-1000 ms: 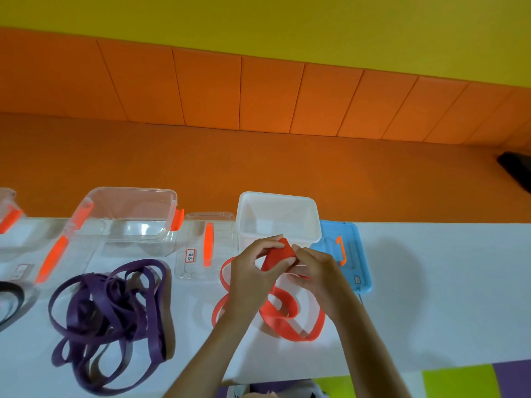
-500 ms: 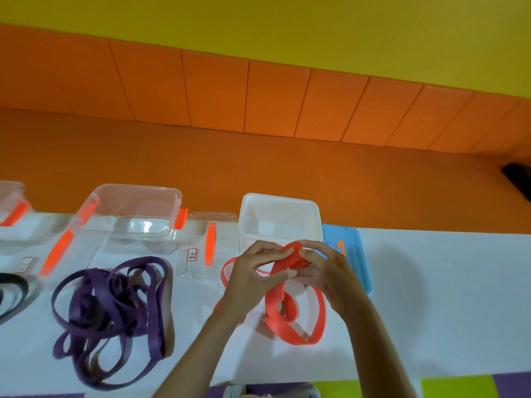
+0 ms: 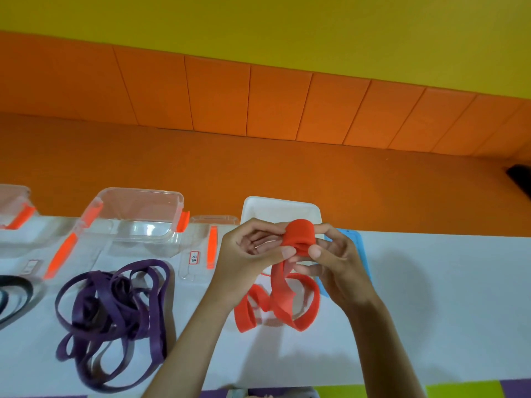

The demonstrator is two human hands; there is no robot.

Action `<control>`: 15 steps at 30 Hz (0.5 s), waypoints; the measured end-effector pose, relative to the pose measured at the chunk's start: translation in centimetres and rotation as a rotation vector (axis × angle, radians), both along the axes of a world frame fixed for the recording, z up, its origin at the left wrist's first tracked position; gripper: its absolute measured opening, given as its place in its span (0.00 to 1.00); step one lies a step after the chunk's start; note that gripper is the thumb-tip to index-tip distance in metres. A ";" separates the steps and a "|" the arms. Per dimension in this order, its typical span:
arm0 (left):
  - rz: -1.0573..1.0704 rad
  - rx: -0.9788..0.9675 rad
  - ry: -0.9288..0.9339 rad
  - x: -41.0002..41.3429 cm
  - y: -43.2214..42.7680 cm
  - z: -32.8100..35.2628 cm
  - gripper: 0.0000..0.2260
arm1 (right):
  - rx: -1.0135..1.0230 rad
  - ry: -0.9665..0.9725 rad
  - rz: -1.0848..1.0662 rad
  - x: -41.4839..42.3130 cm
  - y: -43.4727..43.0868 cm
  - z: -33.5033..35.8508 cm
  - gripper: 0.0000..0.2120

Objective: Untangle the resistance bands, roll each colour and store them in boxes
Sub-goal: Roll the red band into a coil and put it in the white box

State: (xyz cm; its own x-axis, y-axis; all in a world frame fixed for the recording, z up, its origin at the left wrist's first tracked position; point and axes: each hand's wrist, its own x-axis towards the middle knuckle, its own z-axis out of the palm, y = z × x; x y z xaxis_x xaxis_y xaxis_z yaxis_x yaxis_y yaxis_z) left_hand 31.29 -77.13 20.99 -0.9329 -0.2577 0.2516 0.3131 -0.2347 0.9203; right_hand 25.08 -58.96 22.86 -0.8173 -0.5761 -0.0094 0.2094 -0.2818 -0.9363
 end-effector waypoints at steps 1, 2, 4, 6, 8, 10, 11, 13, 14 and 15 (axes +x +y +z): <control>0.005 0.020 0.024 -0.1 0.0 0.5 0.12 | -0.042 0.013 0.008 0.2 -0.4 0.4 0.21; 0.006 0.041 0.040 -0.2 0.1 1.0 0.11 | -0.080 0.021 0.016 0.3 -0.8 0.7 0.20; -0.007 0.083 0.056 -0.2 0.3 1.5 0.10 | -0.133 0.008 0.020 0.5 -1.4 1.1 0.18; 0.002 0.091 0.037 -0.3 0.4 1.8 0.09 | -0.143 -0.013 0.025 0.6 -1.7 1.0 0.18; 0.047 0.059 -0.007 -0.4 0.3 1.8 0.10 | -0.132 -0.038 0.025 0.5 -1.6 0.5 0.17; 0.070 0.014 -0.041 -0.4 -0.2 1.4 0.10 | -0.073 -0.035 0.029 0.2 -1.1 -0.1 0.18; 0.064 -0.008 -0.055 -0.4 -0.5 1.2 0.11 | -0.014 -0.014 0.028 0.0 -0.8 -0.3 0.20; 0.026 -0.032 -0.094 -0.2 -0.9 0.6 0.12 | 0.157 0.063 0.028 -0.4 0.0 -0.5 0.22; 0.009 -0.041 -0.115 -0.1 -1.0 0.3 0.12 | 0.237 0.107 0.033 -0.7 0.4 -0.6 0.21; 0.000 -0.055 -0.136 0.0 -1.1 0.1 0.12 | 0.299 0.145 0.035 -1.0 0.8 -0.7 0.20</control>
